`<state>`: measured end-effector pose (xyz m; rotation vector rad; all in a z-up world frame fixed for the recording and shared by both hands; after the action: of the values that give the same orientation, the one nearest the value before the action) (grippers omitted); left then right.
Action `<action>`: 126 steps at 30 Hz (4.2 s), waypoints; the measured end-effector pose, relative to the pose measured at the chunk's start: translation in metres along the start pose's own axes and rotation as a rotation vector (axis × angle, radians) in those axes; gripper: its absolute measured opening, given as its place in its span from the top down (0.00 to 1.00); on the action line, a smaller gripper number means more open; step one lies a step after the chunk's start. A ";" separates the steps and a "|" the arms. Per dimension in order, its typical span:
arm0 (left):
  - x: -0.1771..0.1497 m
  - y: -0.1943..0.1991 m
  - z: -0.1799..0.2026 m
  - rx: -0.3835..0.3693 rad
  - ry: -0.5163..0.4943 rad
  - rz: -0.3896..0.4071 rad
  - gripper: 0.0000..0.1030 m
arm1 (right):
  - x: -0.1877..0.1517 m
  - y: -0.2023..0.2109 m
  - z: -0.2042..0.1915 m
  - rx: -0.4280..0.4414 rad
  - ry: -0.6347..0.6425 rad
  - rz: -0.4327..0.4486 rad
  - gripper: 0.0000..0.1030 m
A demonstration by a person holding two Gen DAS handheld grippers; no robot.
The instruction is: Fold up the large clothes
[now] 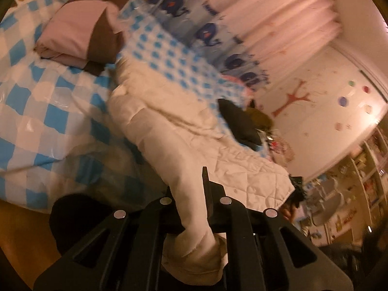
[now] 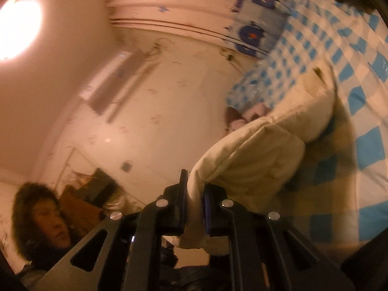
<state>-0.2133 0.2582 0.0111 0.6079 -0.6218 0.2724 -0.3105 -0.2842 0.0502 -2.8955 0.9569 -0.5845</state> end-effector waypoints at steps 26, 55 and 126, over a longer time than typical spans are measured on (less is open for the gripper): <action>-0.111 -0.044 -0.081 -0.074 0.163 -0.283 0.40 | -0.090 0.023 0.078 -0.252 -0.209 -0.342 0.37; 0.040 -0.057 -0.026 -0.148 -0.011 -0.022 0.86 | -0.038 -0.016 0.091 -0.768 -0.077 -0.569 0.45; 0.265 -0.330 -0.154 0.399 -0.051 -0.023 0.13 | 0.265 -0.290 0.227 -0.733 0.091 0.034 0.13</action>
<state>0.2019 0.1060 -0.0731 1.0068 -0.6128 0.3640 0.1321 -0.2218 -0.0267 -3.4768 1.4951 -0.4286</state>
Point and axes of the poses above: each gripper's, at about its wrist camera, not at the fingertips, and y roughly against the way its jaws point, z to its right, x to its top, the point moved 9 cm from there along -y, roughly the way its jaws point, and after that the axes turned 5 degrees about -y, right-handed, at the moved point
